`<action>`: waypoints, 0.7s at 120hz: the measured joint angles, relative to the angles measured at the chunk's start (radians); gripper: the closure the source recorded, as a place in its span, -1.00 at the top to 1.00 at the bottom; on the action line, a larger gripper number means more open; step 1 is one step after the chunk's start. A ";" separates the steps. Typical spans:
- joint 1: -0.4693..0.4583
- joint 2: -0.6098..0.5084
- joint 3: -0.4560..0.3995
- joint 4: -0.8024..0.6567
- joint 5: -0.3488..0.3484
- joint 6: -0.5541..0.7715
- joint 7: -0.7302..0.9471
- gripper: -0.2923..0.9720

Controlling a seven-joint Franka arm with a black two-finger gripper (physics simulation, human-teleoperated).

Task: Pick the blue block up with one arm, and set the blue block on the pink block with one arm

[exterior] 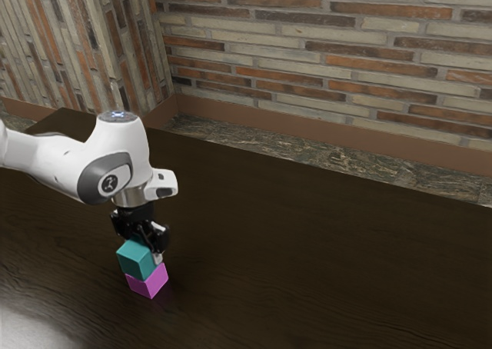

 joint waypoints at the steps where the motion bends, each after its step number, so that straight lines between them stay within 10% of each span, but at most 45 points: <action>1: 0.000 0.000 0.000 -0.001 0.000 0.001 0.000 0.01; 84: 0.007 -0.028 -0.005 0.123 0.006 -0.066 0.021 0.49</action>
